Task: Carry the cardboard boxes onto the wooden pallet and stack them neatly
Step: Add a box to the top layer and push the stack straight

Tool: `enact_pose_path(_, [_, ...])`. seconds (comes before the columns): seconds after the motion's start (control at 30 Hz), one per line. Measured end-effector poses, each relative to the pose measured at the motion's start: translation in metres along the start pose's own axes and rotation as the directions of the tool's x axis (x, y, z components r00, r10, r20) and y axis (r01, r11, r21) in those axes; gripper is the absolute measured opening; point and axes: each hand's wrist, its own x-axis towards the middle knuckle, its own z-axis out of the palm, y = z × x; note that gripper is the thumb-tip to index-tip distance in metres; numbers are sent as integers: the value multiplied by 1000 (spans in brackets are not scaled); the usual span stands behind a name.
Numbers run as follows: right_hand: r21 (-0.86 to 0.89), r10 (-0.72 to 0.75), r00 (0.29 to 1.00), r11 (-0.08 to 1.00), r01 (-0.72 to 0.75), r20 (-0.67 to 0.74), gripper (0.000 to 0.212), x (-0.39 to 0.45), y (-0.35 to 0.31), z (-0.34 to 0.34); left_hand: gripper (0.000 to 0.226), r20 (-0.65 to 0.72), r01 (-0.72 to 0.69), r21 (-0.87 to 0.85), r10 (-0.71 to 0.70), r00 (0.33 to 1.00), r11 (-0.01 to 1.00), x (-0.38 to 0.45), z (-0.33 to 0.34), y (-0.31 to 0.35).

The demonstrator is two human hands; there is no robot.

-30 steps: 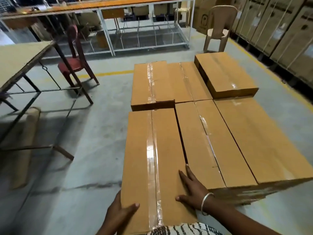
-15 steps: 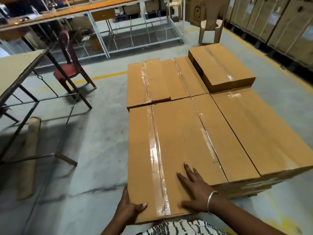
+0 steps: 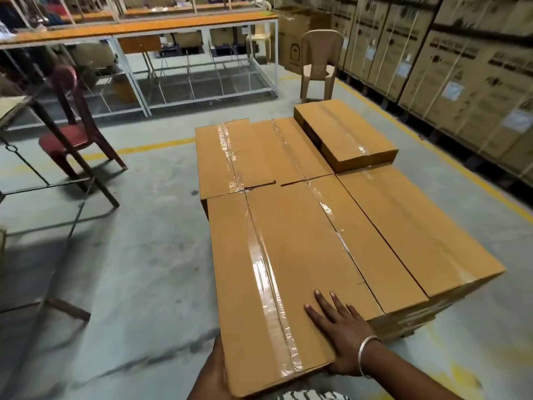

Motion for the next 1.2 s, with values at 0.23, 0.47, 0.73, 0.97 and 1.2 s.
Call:
enact_pose_path(0.23, [16, 102, 994, 995, -102, -28, 123, 17, -10, -9, 19, -73, 44, -295, -69, 995, 954, 21, -16, 3])
enact_pose_path(0.47, [-7, 163, 987, 987, -163, -14, 128, 25, -16, -12, 35, -102, 26, -301, -59, 993, 953, 13, -5, 16])
enact_pose_path(0.73, [73, 257, 964, 965, -252, -67, 126, 21, -30, 2, 135, -9, -135, 715, 203, 979, 686, 31, -41, -15])
enact_pose_path(0.97, [263, 200, 971, 951, -161, -130, 113, 14, -21, 11, 125, -23, -76, 919, 243, 970, 388, 43, -38, -13])
enact_pose_path(1.2, [445, 204, 949, 892, -80, -240, 68, -10, 11, 46, 101, 43, -52, 998, 284, 958, 26, 66, 1, -17])
